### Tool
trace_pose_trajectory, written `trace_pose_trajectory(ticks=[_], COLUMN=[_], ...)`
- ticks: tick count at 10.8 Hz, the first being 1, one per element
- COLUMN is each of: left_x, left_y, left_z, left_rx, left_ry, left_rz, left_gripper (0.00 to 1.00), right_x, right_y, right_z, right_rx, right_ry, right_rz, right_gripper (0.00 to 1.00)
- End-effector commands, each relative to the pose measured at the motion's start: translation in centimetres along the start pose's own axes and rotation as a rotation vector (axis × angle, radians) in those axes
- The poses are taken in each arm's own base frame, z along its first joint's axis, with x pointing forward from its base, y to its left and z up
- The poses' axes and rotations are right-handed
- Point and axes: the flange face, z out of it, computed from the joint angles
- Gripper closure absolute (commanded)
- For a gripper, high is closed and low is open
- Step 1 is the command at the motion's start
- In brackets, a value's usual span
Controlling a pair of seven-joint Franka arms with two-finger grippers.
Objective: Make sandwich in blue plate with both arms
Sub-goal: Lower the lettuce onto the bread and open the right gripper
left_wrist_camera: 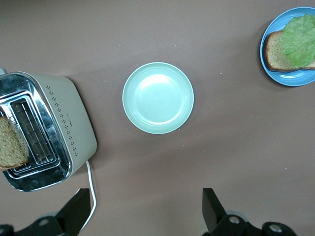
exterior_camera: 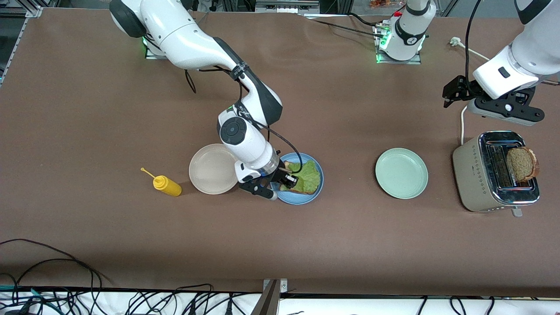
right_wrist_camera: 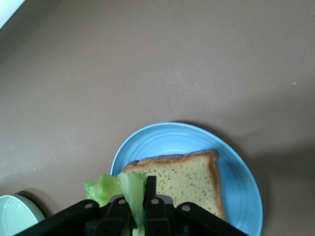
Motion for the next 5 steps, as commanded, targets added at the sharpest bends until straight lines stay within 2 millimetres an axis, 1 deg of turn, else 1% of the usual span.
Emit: trace_pose_trajectory(ticks=[1,3,5], left_x=[0.2,0.2,0.2], left_y=[-0.1,-0.1,-0.1], left_z=[-0.5,-0.5,-0.5], left_rx=[-0.011,-0.011,-0.011], left_ry=[0.001,0.000,0.000], left_rz=[0.006,0.006,0.006], left_gripper=[0.00,0.00,0.00], right_x=[-1.4,-2.2,-2.5], right_y=[0.3,1.5,2.5], right_z=[2.1,3.7,4.7], right_rx=[0.007,-0.002,-0.014], right_ry=[0.023,0.044,0.058], right_rz=[0.002,-0.019,-0.033], right_gripper=[1.00,1.00,1.00])
